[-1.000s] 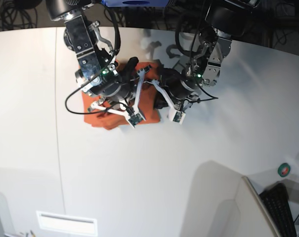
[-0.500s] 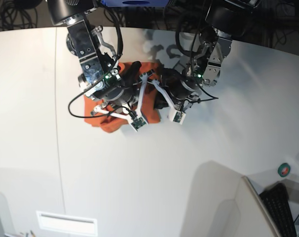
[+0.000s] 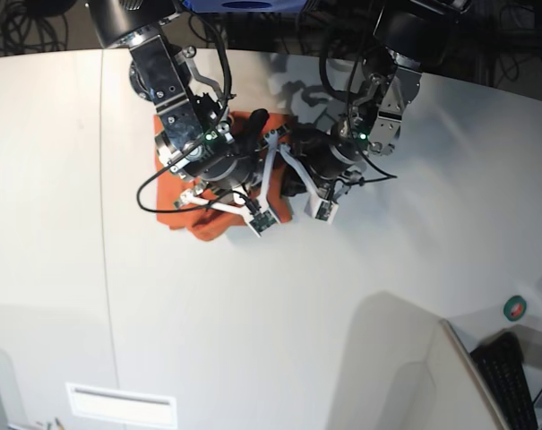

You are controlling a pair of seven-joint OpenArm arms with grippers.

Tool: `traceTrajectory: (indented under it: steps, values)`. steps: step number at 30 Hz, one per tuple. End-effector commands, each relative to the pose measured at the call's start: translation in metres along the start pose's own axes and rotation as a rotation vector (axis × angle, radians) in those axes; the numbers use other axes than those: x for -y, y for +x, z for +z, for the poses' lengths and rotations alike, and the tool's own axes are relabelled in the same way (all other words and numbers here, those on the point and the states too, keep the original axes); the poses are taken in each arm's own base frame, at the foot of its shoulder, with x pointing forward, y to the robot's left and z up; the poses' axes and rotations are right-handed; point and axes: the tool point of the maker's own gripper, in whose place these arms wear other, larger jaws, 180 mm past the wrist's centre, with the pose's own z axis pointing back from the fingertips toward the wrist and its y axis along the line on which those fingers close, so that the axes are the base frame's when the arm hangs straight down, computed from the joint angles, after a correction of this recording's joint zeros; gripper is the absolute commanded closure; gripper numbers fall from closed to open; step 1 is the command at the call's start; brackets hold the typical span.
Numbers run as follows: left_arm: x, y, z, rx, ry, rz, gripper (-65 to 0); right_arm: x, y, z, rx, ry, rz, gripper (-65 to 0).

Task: Layout the t-shirt on the table in an organized manner, then fold the t-shirt properly
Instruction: 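Release with the left gripper and press the folded bundle with the right gripper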

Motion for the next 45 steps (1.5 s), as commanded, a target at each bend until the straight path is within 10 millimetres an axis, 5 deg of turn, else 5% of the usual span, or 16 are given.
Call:
traceTrajectory:
  steps: [1, 10, 16, 19, 26, 28, 33, 37, 39, 44, 45]
  values:
    - [-0.002, 0.012, 0.001, 0.031, -0.001, -0.010, 0.0, 0.002, 0.017, 0.003, 0.053, -0.004, -0.010, 0.0]
    - [-0.006, 0.014, 0.006, 0.038, 0.004, -0.023, 0.0, 0.000, 0.018, 0.003, 0.054, 0.000, -0.007, 0.0]
    - [-0.034, 0.016, 0.053, 0.055, 0.071, -0.063, 0.0, -0.001, 0.015, 0.003, 0.049, 0.003, -0.009, -33.9]
    - [-0.071, 0.019, 0.090, 0.086, 0.182, -0.017, 0.0, -0.003, 0.016, 0.004, 0.053, 0.004, -0.008, -41.1]
    - [-0.142, 0.016, 0.157, 0.126, 0.403, 0.043, 0.0, -0.008, 0.021, 0.004, 0.061, 0.016, -0.007, -41.0]
    - [-0.158, 0.012, 0.170, 0.131, 0.453, 0.069, 0.0, -0.026, 0.026, 0.005, 0.068, 0.046, 0.045, -41.0]
    - [-0.188, 0.001, 0.190, 0.135, 0.541, 0.128, 0.0, -0.069, 0.029, 0.009, 0.078, 0.119, 0.157, -41.0]
    - [-0.198, 0.002, 0.199, 0.146, 0.574, 0.142, 0.0, -0.068, 0.034, 0.019, 0.082, 0.110, 0.169, -40.5]
    - [-0.203, 0.002, 0.204, 0.153, 0.591, 0.148, 0.0, -0.053, 0.045, 0.030, 0.128, 0.074, 0.158, -34.5]
    - [-0.213, -0.002, 0.213, 0.155, 0.621, 0.169, 0.0, 0.000, 0.044, 0.036, 0.140, -0.037, 0.035, 0.0]
    - [-0.212, -0.004, 0.211, 0.150, 0.616, 0.170, 0.0, 0.002, 0.042, 0.036, 0.137, -0.040, 0.030, 0.0]
